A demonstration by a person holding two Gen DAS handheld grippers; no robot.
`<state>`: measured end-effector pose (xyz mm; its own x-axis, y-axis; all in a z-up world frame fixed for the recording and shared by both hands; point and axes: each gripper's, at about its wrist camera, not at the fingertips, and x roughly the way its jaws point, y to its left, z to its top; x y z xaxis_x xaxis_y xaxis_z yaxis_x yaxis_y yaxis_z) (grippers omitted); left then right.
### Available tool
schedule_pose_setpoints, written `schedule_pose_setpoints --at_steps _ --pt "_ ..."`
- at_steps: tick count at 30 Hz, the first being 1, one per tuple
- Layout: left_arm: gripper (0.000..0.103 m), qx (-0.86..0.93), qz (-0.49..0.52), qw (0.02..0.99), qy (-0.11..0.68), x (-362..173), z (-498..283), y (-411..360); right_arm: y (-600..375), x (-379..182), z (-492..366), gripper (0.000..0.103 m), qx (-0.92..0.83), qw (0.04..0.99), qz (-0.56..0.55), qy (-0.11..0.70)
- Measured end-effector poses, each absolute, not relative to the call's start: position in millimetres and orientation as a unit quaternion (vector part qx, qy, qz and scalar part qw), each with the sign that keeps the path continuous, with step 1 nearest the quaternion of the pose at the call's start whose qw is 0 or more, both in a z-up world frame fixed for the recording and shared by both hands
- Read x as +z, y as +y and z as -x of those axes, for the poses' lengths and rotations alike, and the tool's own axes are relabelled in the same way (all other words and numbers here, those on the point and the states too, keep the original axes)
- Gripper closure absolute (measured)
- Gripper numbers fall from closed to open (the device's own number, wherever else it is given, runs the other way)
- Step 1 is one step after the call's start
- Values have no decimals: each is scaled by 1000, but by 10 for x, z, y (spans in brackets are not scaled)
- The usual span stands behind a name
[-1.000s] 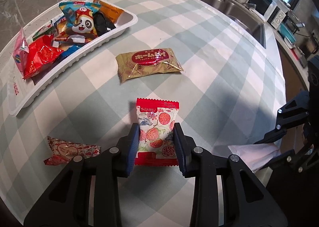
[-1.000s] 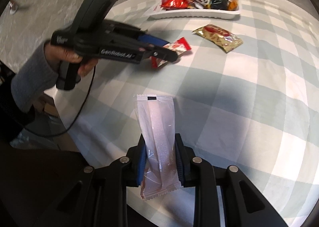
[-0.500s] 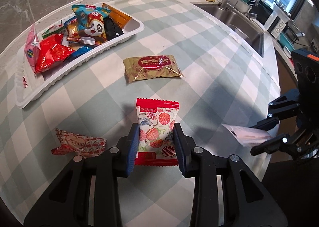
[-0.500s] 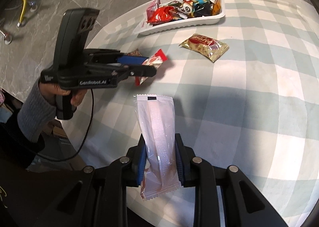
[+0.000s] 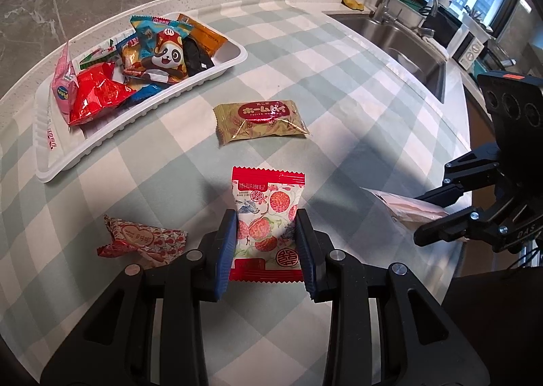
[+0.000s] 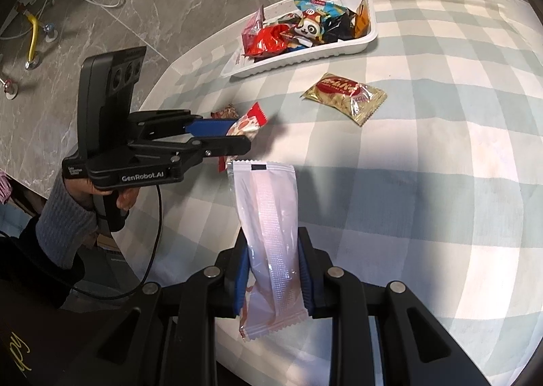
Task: Organize snacks
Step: 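Grasp the red-white candy packet with the left tool while the right tool holds a white sachet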
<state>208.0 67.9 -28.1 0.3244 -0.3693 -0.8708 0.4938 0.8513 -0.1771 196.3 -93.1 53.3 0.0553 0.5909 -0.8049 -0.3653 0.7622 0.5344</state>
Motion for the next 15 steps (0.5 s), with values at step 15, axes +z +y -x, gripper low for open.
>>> schedule_pose_setpoints --at_steps 15 --pt "72 -273 -59 816 506 -207 -2099 719 -974 573 -2014 75 319 727 -112 598"
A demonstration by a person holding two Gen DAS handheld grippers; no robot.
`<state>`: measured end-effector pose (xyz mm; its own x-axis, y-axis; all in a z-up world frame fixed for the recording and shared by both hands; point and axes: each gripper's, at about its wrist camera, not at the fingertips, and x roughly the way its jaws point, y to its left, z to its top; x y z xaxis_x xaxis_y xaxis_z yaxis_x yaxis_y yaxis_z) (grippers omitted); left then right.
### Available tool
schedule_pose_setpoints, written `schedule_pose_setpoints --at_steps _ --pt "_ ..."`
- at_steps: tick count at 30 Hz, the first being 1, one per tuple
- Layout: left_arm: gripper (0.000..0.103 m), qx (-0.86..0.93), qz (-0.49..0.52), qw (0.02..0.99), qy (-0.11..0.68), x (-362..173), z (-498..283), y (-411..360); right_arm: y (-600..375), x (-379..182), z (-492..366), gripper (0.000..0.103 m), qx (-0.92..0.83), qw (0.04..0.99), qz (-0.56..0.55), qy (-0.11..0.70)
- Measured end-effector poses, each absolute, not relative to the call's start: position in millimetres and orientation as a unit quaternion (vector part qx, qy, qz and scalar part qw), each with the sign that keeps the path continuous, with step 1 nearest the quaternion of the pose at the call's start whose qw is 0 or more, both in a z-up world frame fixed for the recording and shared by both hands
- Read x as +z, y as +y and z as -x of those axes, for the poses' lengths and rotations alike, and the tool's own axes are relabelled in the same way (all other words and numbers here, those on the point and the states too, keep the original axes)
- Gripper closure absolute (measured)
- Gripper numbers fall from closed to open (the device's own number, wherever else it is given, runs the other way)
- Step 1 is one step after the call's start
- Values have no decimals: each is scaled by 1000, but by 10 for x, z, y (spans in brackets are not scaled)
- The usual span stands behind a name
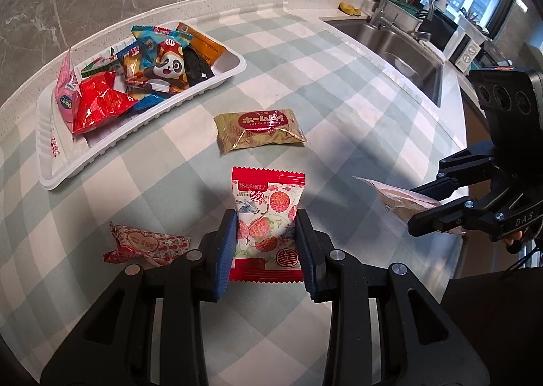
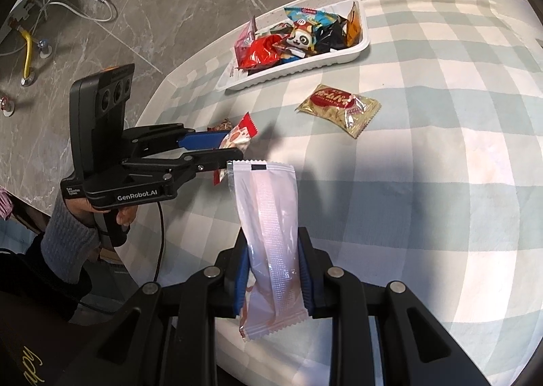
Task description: Organize snacks
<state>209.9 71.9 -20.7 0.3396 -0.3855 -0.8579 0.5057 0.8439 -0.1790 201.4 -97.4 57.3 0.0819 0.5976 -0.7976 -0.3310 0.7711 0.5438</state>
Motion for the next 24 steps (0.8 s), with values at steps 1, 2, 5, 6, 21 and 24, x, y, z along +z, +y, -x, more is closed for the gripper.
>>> schedule_pose_setpoints --at_steps 1,2,5,6,21,24 --pt "72 -273 -59 817 505 -200 -2103 724 -977 581 -2015 75 319 728 -112 597" --pt "72 -274 -58 817 504 -192 -2104 727 -977 586 -2020 75 318 728 -114 597" --pt "72 -274 -58 818 502 -171 -2106 756 -970 597 -2043 75 318 729 -115 596" --pt "72 -273 -58 819 501 -164 -2107 762 -968 602 -2049 75 317 729 -115 595" --pt "72 -266 -47 831 487 -36 -2169 859 -906 659 -2215 75 317 733 -117 590" --pt "72 -263 -43 833 485 -16 -2190 880 -886 675 -2260 75 318 734 -119 588"
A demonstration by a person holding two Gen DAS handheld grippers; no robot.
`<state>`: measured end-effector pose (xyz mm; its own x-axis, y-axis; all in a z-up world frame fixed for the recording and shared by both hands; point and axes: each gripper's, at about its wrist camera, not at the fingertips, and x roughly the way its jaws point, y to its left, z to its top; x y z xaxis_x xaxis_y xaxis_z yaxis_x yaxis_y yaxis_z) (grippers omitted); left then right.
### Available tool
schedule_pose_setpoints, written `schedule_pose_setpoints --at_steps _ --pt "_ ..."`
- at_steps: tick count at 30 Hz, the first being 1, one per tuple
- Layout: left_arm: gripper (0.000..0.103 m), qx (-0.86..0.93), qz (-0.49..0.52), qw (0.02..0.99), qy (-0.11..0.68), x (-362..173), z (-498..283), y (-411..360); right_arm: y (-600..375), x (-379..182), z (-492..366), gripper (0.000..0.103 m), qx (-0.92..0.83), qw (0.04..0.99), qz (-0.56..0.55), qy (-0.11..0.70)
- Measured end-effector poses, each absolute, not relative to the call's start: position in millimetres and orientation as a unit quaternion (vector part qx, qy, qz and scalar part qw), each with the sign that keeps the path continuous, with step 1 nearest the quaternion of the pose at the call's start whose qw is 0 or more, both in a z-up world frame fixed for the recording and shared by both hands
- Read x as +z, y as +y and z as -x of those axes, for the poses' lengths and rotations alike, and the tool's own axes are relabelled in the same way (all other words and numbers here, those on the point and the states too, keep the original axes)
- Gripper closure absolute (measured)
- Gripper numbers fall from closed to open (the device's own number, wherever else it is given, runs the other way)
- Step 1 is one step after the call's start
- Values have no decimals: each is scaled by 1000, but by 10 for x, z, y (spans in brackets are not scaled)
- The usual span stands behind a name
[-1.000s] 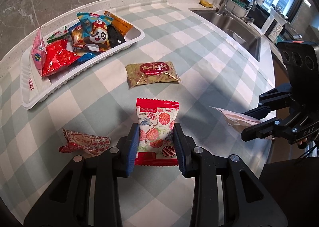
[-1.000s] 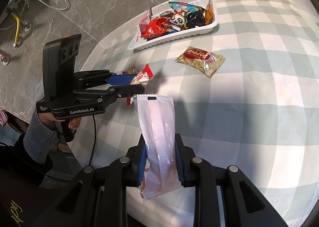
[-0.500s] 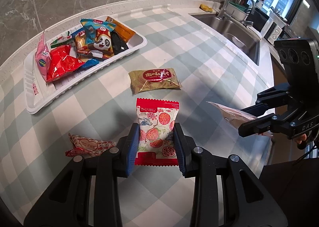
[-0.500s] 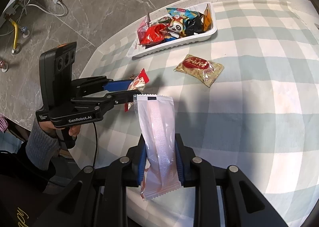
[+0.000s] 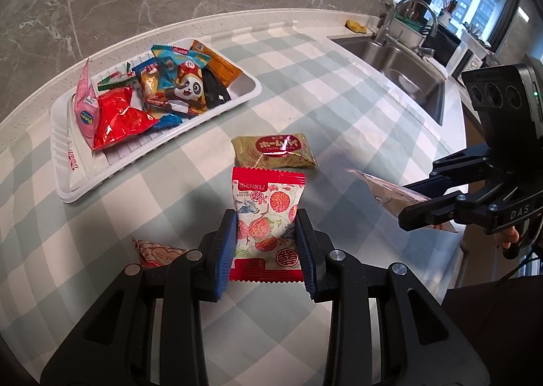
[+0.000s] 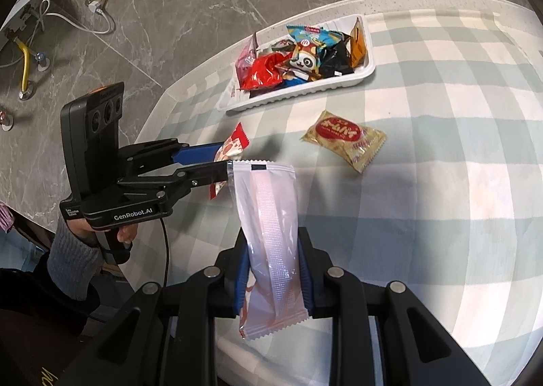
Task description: Organize snacks
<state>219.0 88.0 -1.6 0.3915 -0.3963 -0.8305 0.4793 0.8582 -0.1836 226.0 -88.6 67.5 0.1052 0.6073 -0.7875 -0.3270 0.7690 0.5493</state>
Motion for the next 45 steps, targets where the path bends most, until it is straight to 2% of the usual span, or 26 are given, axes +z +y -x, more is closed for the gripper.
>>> schedule_pose_setpoints --at_steps 45 --pt "72 -195 17 863 466 163 -2968 1408 -380 705 -3436 75 335 741 -120 569"
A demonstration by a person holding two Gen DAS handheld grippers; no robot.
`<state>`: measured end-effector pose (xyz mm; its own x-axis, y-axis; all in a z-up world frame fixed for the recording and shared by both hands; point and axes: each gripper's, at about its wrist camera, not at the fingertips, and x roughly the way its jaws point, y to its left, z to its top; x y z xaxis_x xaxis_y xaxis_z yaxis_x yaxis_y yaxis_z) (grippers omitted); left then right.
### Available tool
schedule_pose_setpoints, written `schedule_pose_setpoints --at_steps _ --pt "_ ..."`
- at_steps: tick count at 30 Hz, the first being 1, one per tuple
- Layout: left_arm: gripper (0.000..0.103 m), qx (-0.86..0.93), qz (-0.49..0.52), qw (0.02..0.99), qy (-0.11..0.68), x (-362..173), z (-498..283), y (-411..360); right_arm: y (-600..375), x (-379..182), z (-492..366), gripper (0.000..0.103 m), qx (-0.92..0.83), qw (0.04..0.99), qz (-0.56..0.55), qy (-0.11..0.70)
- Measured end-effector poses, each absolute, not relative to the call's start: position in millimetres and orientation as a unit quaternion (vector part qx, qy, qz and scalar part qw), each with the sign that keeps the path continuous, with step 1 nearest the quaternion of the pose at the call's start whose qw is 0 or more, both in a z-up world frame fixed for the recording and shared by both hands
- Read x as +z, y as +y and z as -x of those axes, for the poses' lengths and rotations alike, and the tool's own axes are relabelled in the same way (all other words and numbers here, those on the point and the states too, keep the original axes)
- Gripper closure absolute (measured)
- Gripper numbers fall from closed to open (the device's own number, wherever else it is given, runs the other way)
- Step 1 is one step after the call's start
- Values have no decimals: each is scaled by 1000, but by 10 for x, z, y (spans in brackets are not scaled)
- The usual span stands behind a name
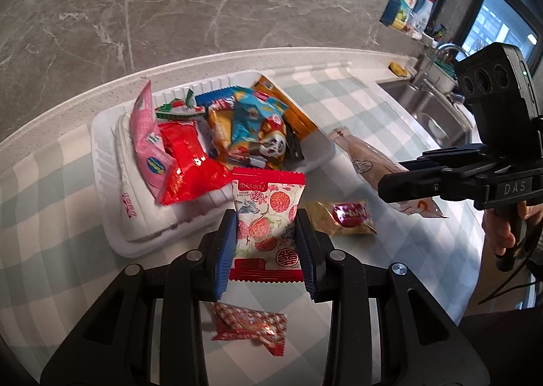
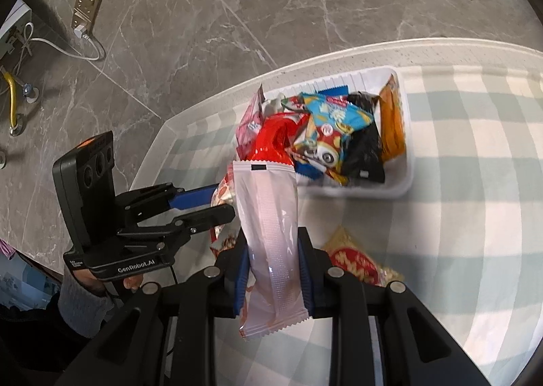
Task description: Organize snacks
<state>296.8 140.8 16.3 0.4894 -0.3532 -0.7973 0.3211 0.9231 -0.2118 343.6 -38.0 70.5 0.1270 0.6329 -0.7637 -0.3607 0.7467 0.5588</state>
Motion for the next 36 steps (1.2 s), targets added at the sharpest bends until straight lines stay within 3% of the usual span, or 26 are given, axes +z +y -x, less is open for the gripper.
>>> schedule_pose_setpoints --at_steps 36 --pt "71 -141 81 879 448 255 -3903 1774 153 410 -4561 75 307 738 -162 579"
